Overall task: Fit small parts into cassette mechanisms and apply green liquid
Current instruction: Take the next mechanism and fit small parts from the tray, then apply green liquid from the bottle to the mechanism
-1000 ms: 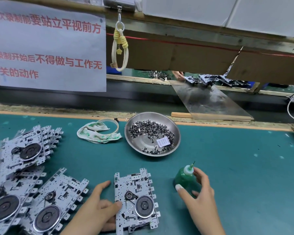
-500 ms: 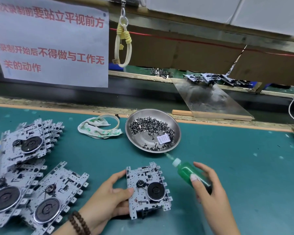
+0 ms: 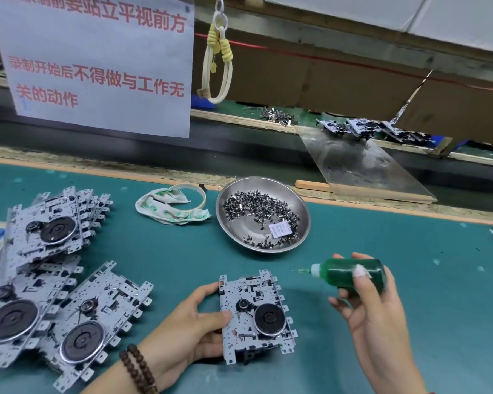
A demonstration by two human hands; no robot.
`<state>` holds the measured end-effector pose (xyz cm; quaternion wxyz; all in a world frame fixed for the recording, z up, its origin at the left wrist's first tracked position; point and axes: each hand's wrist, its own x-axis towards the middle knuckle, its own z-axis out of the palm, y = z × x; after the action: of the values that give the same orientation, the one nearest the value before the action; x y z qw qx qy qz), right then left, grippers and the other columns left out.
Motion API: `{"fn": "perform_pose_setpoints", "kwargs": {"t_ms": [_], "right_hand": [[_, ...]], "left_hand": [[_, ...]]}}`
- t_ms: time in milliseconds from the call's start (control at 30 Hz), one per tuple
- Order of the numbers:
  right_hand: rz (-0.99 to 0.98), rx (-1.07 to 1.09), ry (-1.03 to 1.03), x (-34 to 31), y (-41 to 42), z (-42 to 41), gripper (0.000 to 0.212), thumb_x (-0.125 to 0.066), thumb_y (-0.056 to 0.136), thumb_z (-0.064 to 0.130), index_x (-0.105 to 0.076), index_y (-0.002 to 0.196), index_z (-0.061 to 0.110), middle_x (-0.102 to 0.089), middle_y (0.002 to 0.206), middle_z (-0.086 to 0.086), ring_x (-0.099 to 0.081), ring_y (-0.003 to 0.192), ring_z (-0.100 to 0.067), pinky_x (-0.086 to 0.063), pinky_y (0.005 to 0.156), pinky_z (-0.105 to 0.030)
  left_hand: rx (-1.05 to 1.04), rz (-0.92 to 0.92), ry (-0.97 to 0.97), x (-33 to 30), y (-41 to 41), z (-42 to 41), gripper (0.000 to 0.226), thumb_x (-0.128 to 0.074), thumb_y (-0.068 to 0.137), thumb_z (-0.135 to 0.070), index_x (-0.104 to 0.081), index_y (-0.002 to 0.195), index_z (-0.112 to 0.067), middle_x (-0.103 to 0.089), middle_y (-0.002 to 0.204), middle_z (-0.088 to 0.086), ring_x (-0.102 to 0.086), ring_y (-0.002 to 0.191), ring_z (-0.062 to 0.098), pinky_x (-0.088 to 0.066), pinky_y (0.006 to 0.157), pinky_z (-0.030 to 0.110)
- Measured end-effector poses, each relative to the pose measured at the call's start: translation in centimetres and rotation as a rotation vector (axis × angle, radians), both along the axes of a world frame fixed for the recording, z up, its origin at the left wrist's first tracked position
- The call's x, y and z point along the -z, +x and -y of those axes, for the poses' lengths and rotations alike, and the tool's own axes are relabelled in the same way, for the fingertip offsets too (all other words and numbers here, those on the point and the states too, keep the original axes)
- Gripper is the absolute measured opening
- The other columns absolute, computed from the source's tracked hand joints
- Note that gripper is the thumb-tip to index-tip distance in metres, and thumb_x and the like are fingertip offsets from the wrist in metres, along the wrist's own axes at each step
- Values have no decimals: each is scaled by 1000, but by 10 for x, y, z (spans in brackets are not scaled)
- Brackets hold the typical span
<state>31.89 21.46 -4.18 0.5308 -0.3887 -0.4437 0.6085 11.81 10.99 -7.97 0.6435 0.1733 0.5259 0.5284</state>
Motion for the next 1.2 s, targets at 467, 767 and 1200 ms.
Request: {"fn": "perform_pose_setpoints", "kwargs": {"t_ms": [467, 767, 1200], "right_hand": [[-73, 71, -13, 29, -19, -14, 25, -62, 70, 18, -59, 94, 14, -70, 74, 8, -61, 60, -1, -51, 55, -15], [-4, 101, 43, 44, -35, -16, 25, -56, 74, 31, -54, 83, 7, -64, 59, 0, -52, 47, -3, -52, 54, -18], [216, 244, 292, 51, -32, -10, 19, -64, 83, 32, -51, 84, 18, -65, 64, 8, -52, 49, -3, -46, 53, -15]], "left_hand": [[25, 126, -35, -6, -4, -2, 40, -58, 82, 3, -53, 116, -17, -70, 96, 23, -68, 57, 27, -56, 47, 29], [43, 138, -38, -5, -6, -2, 55, -66, 65, -5, -53, 116, -18, -70, 98, 23, -70, 62, 28, -59, 55, 32], [42, 124, -33, 0, -7, -2, 57, -66, 65, -8, -52, 120, -17, -69, 103, 21, -71, 68, 27, -59, 62, 34]]}}
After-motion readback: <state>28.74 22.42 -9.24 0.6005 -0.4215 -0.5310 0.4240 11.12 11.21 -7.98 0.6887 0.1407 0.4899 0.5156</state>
